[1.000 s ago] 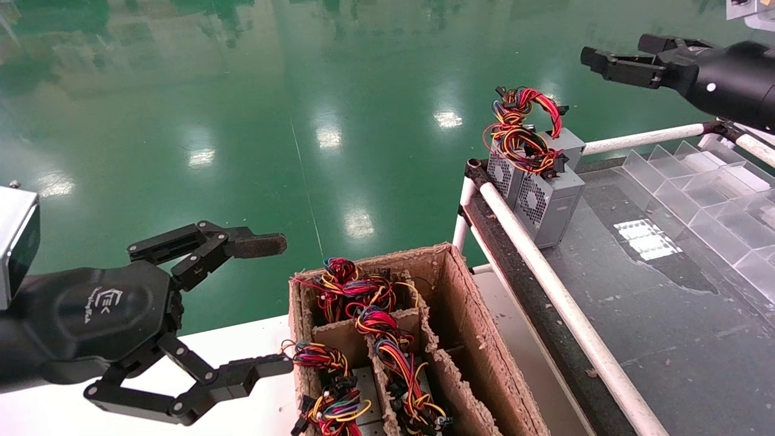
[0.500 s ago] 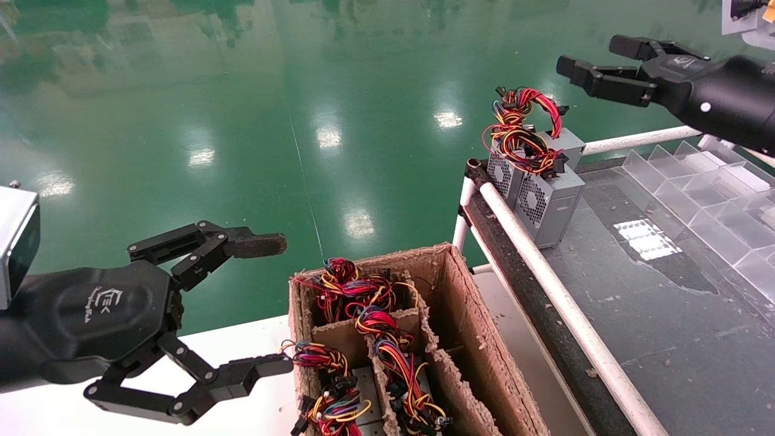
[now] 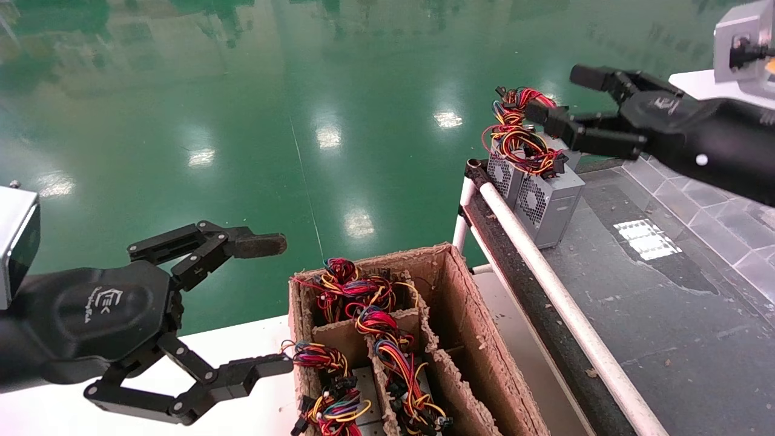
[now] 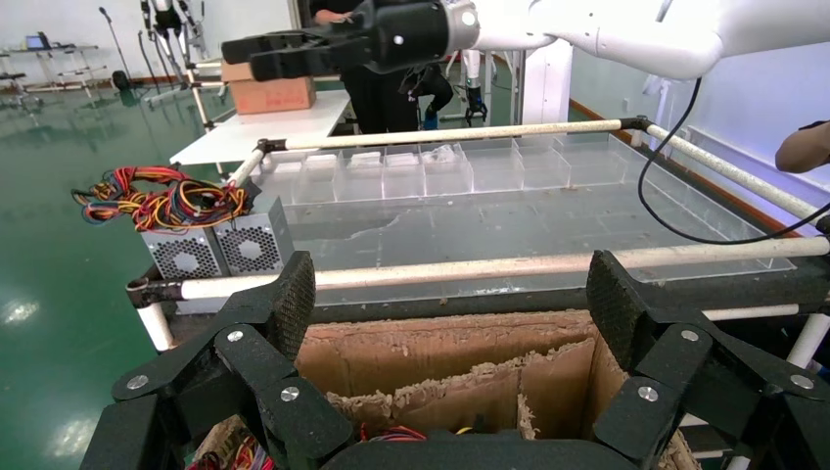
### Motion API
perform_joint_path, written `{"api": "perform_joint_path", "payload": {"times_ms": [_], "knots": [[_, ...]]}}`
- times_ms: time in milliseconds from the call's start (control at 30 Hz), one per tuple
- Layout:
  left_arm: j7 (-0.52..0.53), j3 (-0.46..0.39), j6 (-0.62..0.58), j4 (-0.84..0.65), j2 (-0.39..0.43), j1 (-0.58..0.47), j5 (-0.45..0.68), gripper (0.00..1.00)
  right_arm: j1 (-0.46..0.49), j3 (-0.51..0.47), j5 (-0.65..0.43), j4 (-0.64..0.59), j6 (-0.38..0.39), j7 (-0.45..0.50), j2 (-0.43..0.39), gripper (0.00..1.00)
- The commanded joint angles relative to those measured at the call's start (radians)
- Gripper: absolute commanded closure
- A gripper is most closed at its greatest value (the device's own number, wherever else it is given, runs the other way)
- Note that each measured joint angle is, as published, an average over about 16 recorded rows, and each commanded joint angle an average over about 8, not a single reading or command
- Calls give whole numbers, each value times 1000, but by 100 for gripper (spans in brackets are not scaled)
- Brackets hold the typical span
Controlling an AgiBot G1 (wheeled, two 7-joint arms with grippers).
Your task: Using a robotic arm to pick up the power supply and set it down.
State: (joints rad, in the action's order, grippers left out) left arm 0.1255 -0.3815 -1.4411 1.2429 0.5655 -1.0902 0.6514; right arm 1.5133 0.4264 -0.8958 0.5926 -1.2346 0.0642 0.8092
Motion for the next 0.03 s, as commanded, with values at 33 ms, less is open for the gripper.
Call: {"api": "perform_joint_path", "payload": {"times_ms": [33], "knots": [[0, 0, 0, 0, 0, 0, 0, 0, -46, -15, 17, 73, -27, 13, -21, 0]]}}
